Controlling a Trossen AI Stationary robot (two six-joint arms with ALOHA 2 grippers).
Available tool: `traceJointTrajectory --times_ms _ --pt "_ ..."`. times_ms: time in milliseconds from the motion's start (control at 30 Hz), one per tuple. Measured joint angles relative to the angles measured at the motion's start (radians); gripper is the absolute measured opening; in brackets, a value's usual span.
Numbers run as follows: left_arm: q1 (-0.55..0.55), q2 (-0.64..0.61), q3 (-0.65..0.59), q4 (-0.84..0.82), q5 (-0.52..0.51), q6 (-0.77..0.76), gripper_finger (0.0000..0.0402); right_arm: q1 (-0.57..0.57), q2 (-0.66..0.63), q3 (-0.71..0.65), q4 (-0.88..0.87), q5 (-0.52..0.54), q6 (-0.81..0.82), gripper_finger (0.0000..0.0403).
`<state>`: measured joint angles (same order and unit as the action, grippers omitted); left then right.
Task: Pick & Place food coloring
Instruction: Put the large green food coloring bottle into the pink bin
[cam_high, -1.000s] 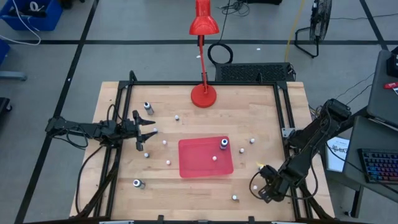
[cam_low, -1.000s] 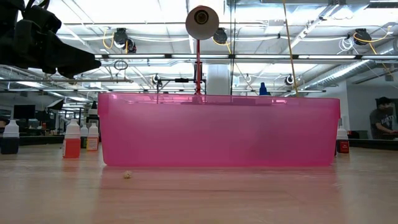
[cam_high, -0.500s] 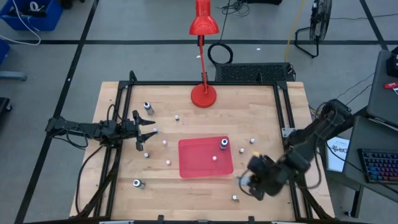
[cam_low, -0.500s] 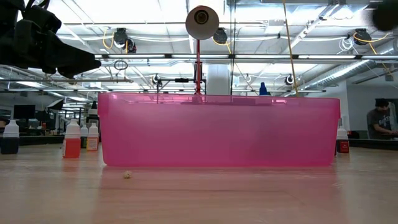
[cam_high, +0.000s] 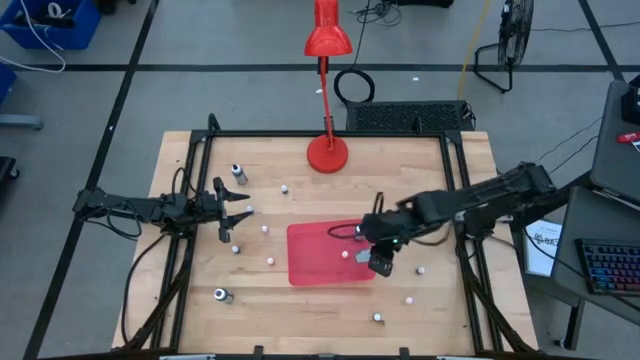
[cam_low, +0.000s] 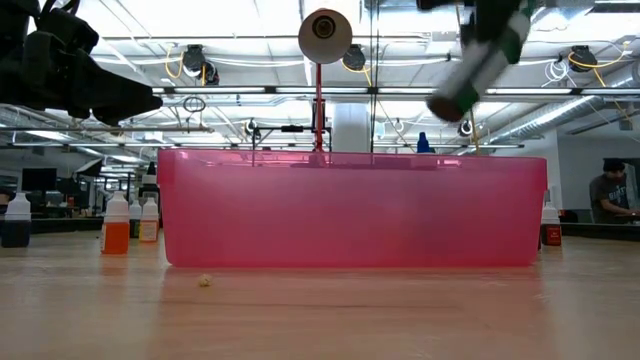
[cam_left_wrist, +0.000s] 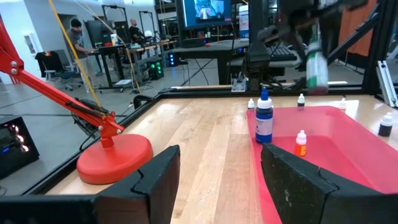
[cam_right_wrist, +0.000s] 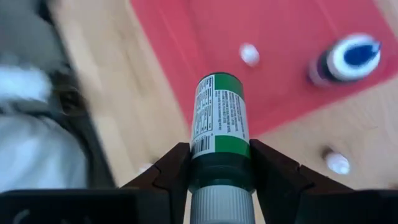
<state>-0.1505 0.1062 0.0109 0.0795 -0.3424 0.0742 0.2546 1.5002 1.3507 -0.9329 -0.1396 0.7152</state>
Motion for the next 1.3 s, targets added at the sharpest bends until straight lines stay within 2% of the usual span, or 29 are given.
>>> traceJointTrajectory --times_ms 200,400,567,733,1300 --pt "0.000 0.000 0.000 0.000 0.000 0.000 0.0225 0.003 0.211 0.186 -0.271 0.046 -0.139 0.0134" --pt "0.000 0.000 0.000 0.000 0.000 0.000 0.0225 0.042 0.384 0.386 -0.347 0.059 -0.224 0.0134" --pt "0.000 0.000 0.000 0.000 0.000 0.000 0.0225 0.056 0.475 0.490 -0.447 0.057 -0.245 0.0134" --pt "0.000 0.000 0.000 0.000 0.000 0.000 0.0225 0.055 0.509 0.504 -0.507 0.057 -0.249 0.0134" --pt "0.000 0.000 0.000 0.000 0.000 0.000 0.0225 0.057 0.544 0.460 -0.464 0.019 -0.287 0.0134"
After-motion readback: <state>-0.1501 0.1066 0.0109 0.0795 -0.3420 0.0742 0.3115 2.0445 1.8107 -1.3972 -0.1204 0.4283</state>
